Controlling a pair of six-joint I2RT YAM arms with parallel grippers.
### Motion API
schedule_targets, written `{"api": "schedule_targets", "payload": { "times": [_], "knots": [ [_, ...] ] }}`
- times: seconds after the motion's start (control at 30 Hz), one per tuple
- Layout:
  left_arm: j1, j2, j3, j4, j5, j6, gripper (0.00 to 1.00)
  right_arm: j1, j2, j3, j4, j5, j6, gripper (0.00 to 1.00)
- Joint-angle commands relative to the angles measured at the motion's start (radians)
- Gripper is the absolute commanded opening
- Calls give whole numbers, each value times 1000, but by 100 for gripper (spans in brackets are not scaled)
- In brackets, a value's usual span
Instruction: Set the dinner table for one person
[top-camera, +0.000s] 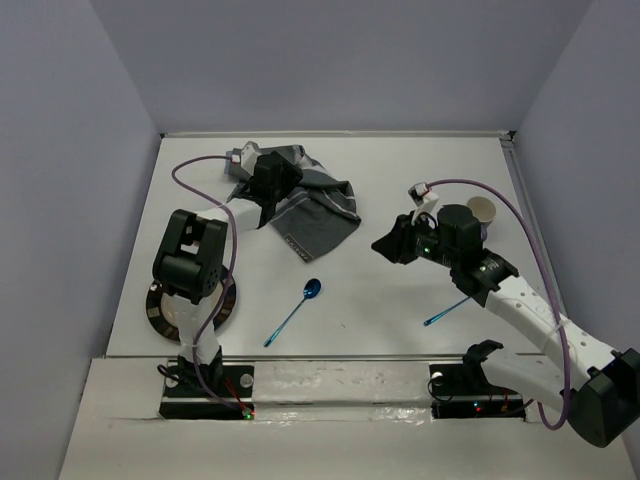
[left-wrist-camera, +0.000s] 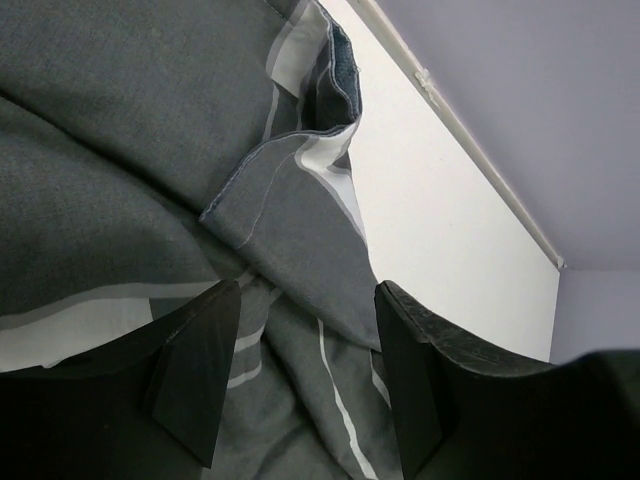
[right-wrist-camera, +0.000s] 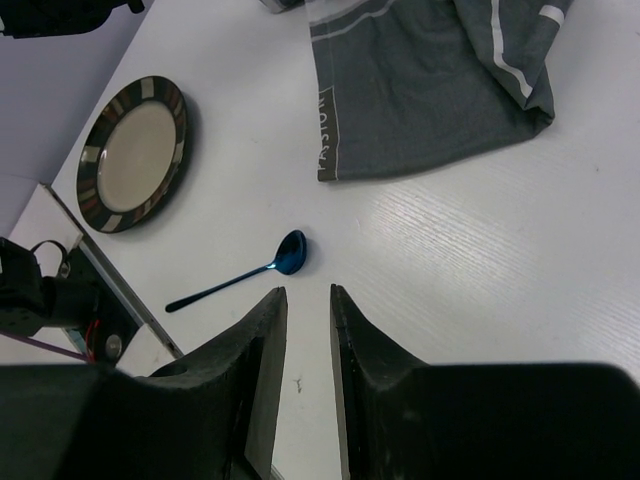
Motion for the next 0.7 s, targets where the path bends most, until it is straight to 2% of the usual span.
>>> {"api": "schedule_targets", "payload": {
  "times": [0.0,0.67],
  "knots": [
    [6,24,45,34,1,-6,66,-1,9,-4,37,-17,1,30],
    [19,114,90,61,5,-47,63,-1,26,-10,51,-20,1,30]
  ]
}}
